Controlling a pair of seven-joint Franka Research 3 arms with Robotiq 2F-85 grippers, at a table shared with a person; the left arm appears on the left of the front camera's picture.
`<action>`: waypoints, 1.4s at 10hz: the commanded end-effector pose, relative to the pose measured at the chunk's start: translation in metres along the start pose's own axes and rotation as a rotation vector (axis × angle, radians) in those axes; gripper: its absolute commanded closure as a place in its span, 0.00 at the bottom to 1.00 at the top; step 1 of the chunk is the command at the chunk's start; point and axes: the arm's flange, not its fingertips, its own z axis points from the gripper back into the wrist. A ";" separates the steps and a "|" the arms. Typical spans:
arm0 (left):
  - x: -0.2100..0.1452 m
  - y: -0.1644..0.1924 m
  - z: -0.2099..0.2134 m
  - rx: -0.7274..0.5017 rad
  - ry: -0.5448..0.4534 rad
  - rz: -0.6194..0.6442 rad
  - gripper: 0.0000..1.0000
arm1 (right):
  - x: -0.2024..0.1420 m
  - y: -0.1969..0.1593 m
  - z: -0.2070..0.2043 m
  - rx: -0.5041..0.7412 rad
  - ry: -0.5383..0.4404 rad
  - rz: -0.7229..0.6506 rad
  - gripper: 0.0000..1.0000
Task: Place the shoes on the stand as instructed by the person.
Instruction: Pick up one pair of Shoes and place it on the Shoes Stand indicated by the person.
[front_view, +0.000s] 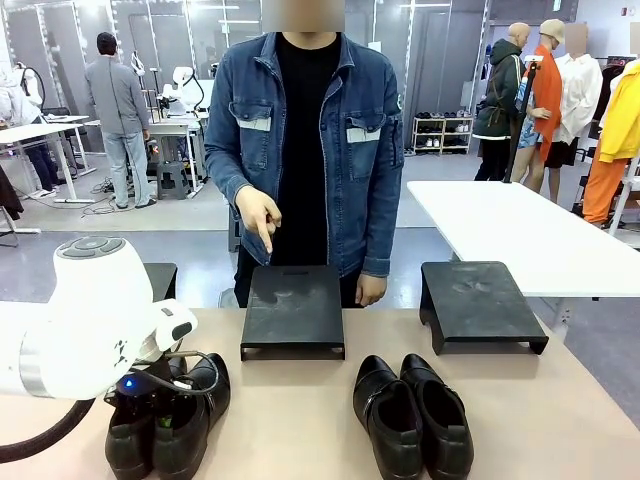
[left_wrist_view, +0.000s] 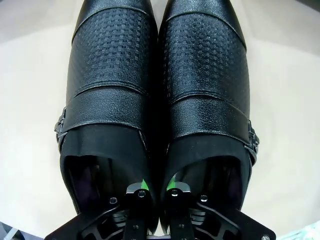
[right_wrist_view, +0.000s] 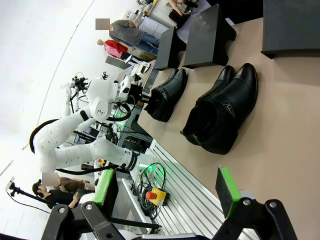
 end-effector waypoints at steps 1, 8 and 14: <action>0.000 0.000 0.000 0.000 0.000 0.000 0.92 | -0.001 0.000 0.002 0.010 -0.001 0.014 0.00; -0.009 -0.019 0.101 0.038 -0.024 0.100 0.92 | -0.001 0.000 0.002 0.010 -0.001 0.014 0.00; 0.027 -0.107 0.188 0.007 -0.165 0.081 0.92 | -0.001 0.000 0.002 0.010 -0.001 0.014 0.00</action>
